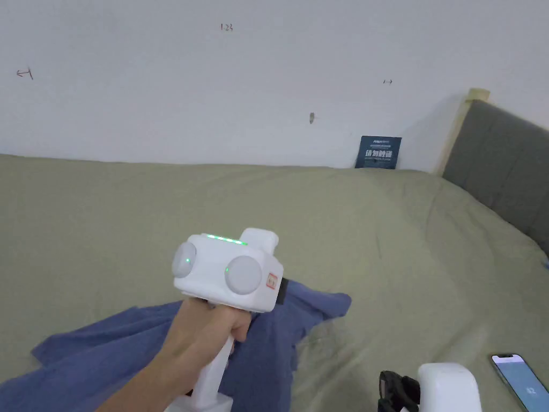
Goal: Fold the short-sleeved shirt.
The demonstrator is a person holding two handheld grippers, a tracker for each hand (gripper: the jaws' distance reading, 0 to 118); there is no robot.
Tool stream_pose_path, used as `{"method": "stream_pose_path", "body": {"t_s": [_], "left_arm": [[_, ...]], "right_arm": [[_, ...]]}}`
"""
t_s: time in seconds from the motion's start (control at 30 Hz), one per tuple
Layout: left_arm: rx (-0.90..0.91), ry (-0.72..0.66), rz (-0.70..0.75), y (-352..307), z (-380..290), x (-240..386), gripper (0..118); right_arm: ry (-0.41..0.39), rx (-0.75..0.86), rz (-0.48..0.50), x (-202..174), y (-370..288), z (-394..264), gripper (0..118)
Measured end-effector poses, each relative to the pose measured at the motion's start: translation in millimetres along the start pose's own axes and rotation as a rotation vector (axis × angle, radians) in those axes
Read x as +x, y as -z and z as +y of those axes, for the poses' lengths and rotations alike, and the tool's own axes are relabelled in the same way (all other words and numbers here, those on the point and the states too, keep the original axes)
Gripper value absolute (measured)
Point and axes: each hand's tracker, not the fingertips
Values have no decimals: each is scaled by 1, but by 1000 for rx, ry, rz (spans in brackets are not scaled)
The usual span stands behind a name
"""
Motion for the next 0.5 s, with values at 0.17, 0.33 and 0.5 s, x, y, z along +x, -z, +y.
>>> {"method": "stream_pose_path", "body": {"t_s": [0.17,0.33,0.5], "left_arm": [[-120,-77,-1,63,-40,-11,0],[-125,-59,-3,75,-59,-15,58],[-78,-85,17,57,-65,-20,118]], "right_arm": [[16,-42,-2,7,16,-8,2],[5,-59,6,8,24,-10,2],[22,-58,9,8,28,-10,2]]}}
